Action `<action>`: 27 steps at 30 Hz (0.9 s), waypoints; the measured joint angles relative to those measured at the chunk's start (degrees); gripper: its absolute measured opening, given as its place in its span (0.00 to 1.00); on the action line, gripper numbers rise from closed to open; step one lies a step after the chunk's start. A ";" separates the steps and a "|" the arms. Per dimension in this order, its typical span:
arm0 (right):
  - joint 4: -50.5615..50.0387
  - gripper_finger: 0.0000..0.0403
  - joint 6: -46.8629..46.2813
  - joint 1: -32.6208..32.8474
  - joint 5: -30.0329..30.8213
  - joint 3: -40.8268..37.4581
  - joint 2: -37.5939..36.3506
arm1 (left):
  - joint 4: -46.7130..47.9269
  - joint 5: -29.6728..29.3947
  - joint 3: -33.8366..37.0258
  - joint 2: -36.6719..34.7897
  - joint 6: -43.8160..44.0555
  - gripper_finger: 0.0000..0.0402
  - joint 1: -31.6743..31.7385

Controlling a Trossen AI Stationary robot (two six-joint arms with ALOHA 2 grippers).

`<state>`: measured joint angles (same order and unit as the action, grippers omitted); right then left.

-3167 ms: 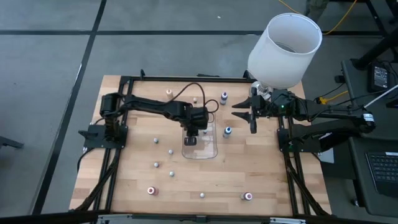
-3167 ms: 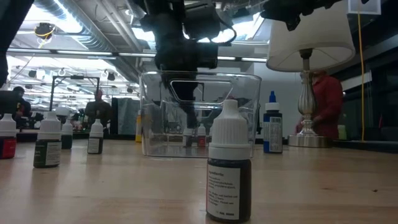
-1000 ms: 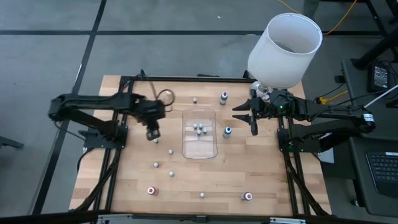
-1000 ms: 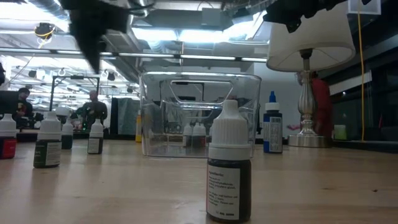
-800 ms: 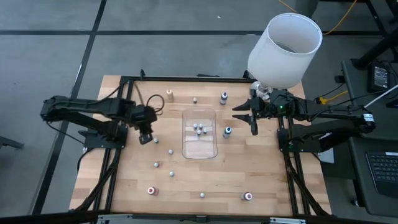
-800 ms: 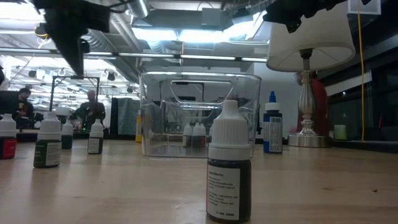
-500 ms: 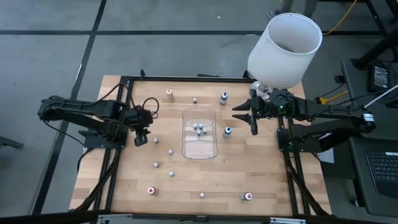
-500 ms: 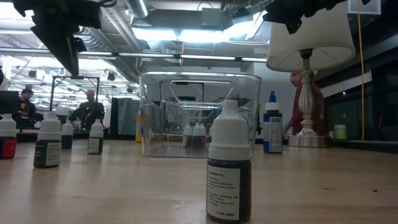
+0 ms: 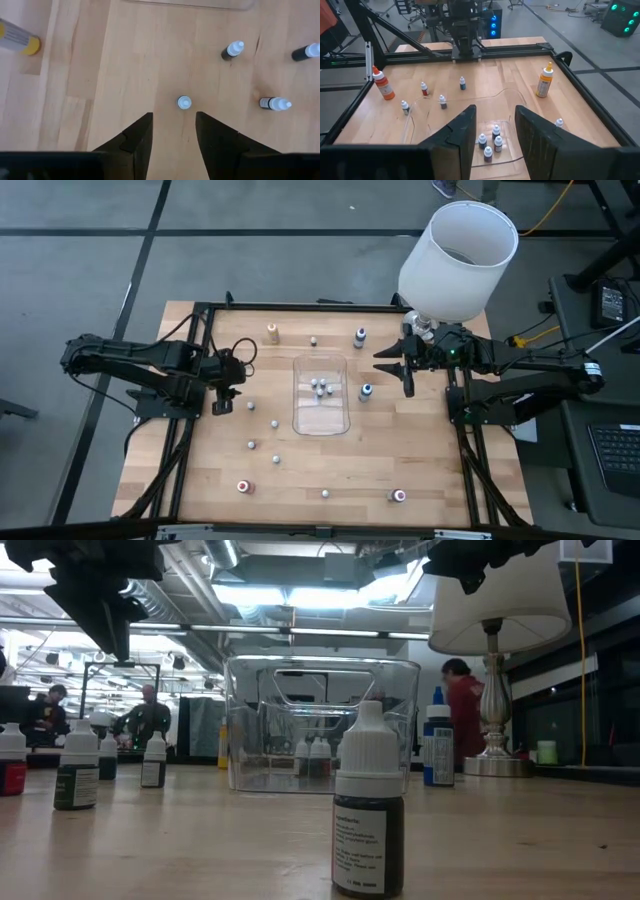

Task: Pick & Place food coloring
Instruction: Put the small blue food coloring into the transparent bin

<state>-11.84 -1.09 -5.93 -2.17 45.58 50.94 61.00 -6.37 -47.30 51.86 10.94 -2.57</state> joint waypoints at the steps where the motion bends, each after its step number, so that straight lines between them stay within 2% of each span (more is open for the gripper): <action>1: -0.06 0.34 0.02 0.00 0.00 0.00 0.00 | -0.24 0.00 0.16 0.00 0.77 0.36 0.00; 6: -0.31 0.34 0.05 0.00 0.02 0.00 0.00 | -5.62 0.89 4.23 0.01 6.32 0.40 0.00; 11: -0.52 0.34 -0.03 0.00 0.02 0.00 0.00 | -12.76 2.92 10.50 0.66 10.08 0.47 0.05; 17: -0.57 0.34 0.05 0.00 0.00 0.00 0.00 | -18.89 4.76 15.45 2.76 11.86 0.56 0.22; 20: -0.72 0.34 0.05 0.00 0.00 0.00 0.00 | -20.60 6.05 16.54 4.32 12.53 0.57 0.05; 27: -0.85 0.34 0.05 0.00 -0.02 0.00 0.00 | -22.92 4.52 16.49 9.51 15.32 0.55 0.04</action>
<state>-12.69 -1.04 -5.93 -2.20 45.58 50.94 38.08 -1.85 -30.81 61.37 26.26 -2.52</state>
